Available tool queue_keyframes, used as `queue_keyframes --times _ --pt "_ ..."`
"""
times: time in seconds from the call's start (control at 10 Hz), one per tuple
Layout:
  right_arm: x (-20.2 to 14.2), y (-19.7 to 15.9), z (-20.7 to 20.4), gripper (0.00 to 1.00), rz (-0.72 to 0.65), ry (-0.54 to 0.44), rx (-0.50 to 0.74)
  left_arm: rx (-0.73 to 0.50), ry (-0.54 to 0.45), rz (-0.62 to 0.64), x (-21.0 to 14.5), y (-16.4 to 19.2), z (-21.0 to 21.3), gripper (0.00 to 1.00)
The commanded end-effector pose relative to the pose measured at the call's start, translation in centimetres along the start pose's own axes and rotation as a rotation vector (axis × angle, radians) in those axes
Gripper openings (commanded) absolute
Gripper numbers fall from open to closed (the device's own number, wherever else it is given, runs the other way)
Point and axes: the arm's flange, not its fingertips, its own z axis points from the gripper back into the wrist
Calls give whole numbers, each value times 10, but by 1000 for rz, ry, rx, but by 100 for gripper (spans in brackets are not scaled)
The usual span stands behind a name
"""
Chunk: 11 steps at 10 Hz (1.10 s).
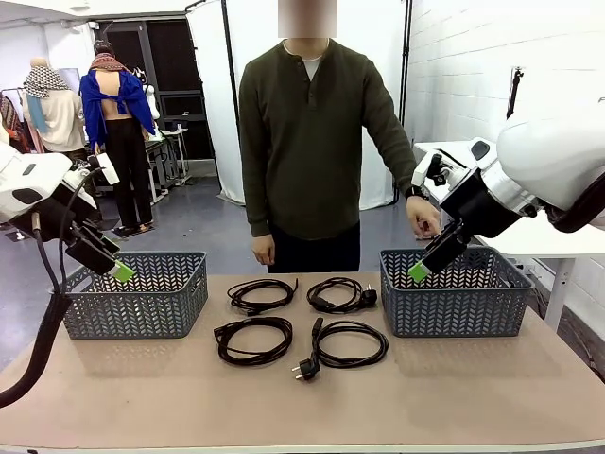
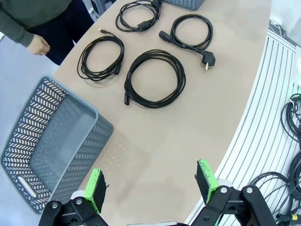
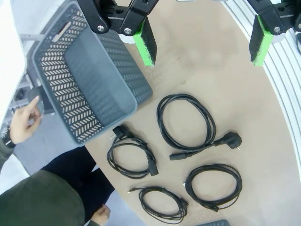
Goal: Organize the cables according to human instructions.
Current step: Pick up a bundle of cables and place it in the basket indicated by the human.
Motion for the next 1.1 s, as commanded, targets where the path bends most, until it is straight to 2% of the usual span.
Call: queue_keyframes --times 0.0,1.0 --pt "1 -1 -1 100 -1 -17 15 1 -21 -4 -2 1 -4 100" --pt "1 -1 -1 100 -1 -17 15 1 -21 -4 -2 1 -4 100"
